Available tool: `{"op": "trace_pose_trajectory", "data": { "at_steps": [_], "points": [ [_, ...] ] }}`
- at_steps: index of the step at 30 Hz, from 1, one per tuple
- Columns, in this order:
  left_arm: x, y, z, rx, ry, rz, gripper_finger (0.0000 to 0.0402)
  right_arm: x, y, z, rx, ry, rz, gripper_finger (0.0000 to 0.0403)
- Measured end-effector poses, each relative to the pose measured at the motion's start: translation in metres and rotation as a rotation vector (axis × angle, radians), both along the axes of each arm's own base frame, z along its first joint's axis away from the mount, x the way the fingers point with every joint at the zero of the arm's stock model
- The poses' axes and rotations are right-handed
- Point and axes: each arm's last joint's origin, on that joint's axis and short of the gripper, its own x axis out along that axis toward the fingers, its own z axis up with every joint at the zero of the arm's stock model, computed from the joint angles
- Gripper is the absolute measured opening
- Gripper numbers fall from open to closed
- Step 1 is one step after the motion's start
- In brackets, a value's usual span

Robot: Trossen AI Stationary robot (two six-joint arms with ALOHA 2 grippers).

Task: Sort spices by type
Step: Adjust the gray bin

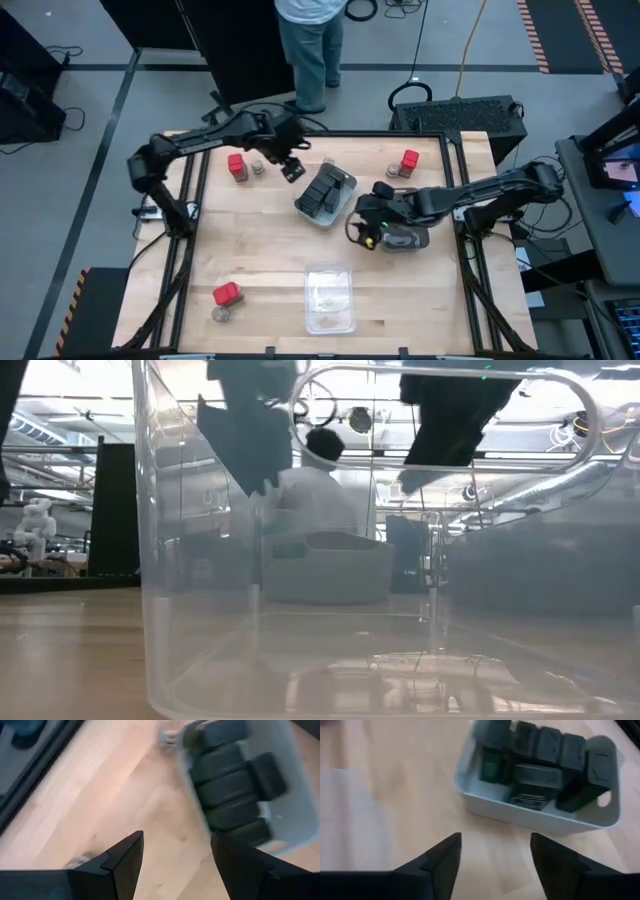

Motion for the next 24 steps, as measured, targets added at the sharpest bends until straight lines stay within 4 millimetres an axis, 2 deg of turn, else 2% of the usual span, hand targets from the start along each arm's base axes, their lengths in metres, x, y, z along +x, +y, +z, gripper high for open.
{"op": "trace_pose_trajectory", "data": {
  "at_steps": [3, 7, 8, 11, 14, 19, 24],
  "points": [
    [-0.019, -0.002, 0.003, 0.025, -0.074, 0.020, 0.0237, 0.010, -0.015, -0.010, -0.003, 0.024, -0.007, 0.0161],
    [-0.032, -0.017, 0.030, 0.083, -0.275, -0.047, 0.0238, 0.013, -0.041, -0.022, -0.011, 0.088, -0.059, 0.0033],
    [-0.034, -0.022, 0.037, 0.098, -0.314, -0.062, 0.0238, 0.013, -0.047, -0.026, -0.013, 0.113, -0.075, 0.0018],
    [-0.041, -0.033, 0.059, 0.149, -0.440, -0.102, 0.0238, 0.015, -0.061, -0.035, 0.022, 0.144, -0.092, 0.0009],
    [-0.048, -0.045, 0.072, 0.174, -0.499, -0.168, 0.0238, 0.018, -0.070, -0.042, 0.049, 0.155, -0.097, 0.0002],
    [-0.059, -0.054, 0.080, 0.183, -0.510, -0.186, 0.0238, 0.022, -0.082, -0.057, 0.058, 0.211, -0.136, 0.0000],
    [-0.061, -0.055, 0.079, 0.187, -0.494, -0.200, 0.0238, 0.037, -0.090, -0.059, 0.049, 0.215, -0.148, 0.0000]
  ]
}}
